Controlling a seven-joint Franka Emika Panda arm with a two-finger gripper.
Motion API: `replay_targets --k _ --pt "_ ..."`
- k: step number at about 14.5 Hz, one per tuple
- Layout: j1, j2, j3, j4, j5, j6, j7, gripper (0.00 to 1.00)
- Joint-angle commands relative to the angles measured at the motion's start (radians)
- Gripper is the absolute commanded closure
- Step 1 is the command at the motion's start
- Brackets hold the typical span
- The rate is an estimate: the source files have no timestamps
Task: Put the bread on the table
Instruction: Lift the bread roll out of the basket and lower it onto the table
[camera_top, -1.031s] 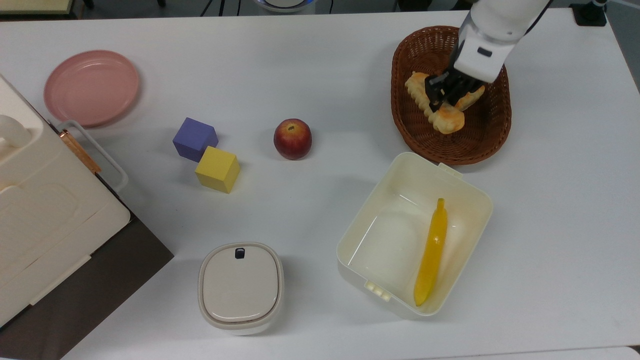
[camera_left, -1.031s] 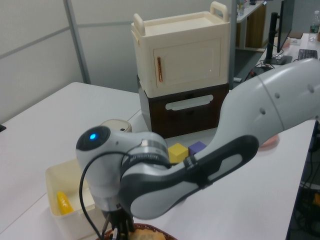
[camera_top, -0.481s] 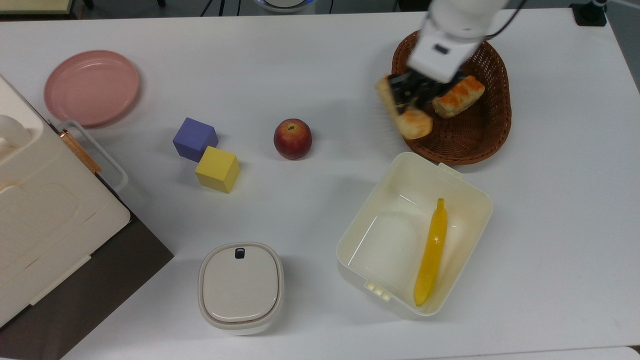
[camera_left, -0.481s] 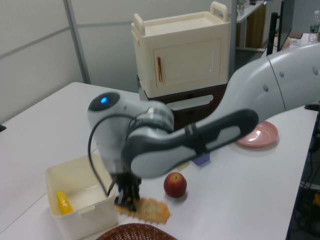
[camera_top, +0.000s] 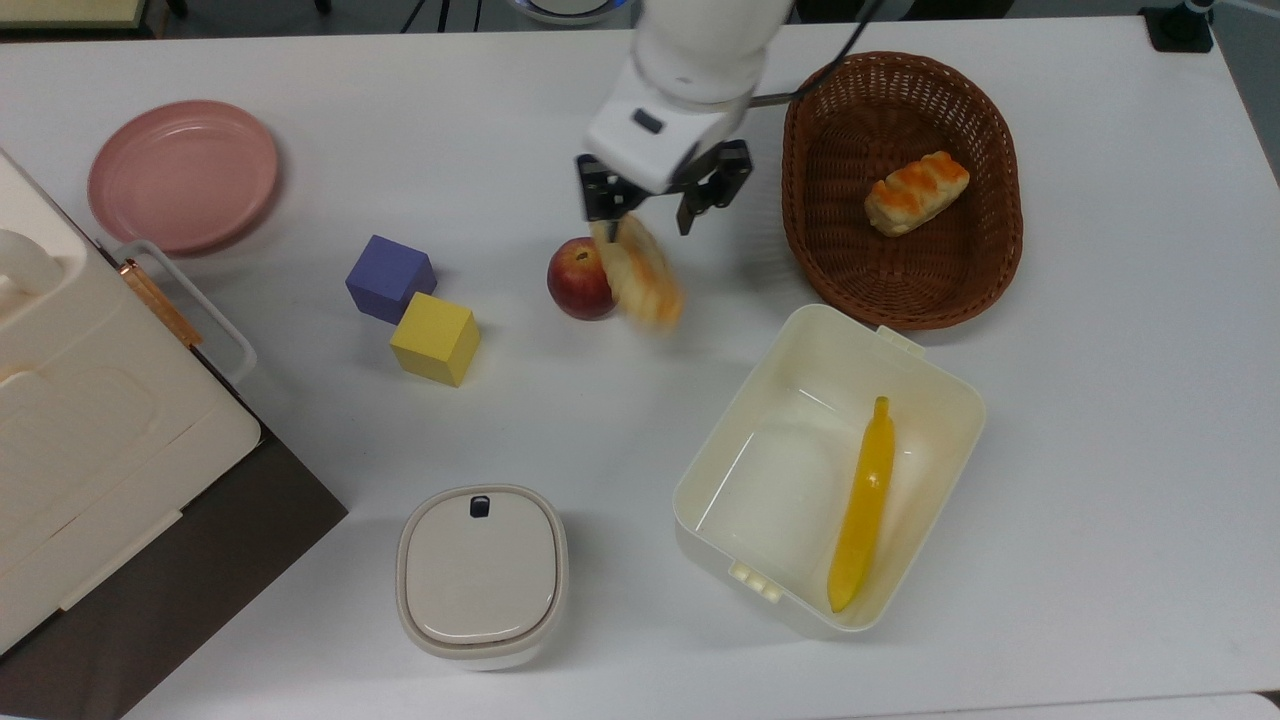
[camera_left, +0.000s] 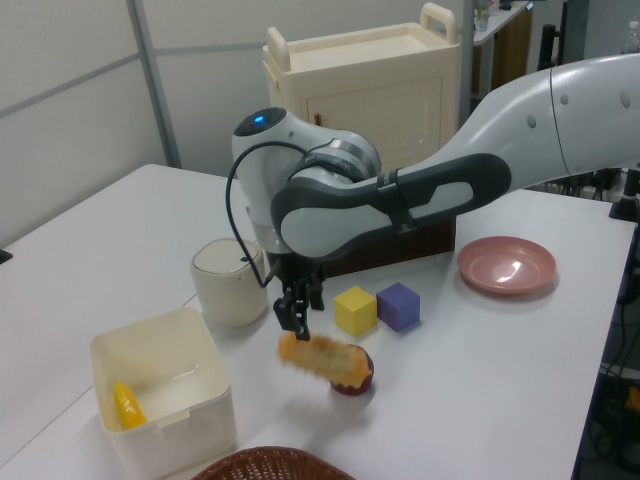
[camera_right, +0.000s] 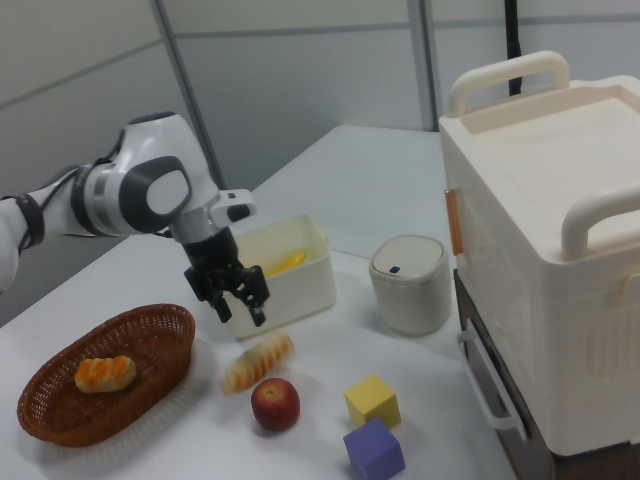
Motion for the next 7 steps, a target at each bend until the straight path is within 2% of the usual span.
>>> replay_targets --k 1,7 --pt "-0.046 -0.024 0.004 -0.012 -0.010 -0.023 -0.012 0.00" --pt "-0.140 -0.117 -0.001 -0.011 -0.001 -0.093 -0.012 0.00"
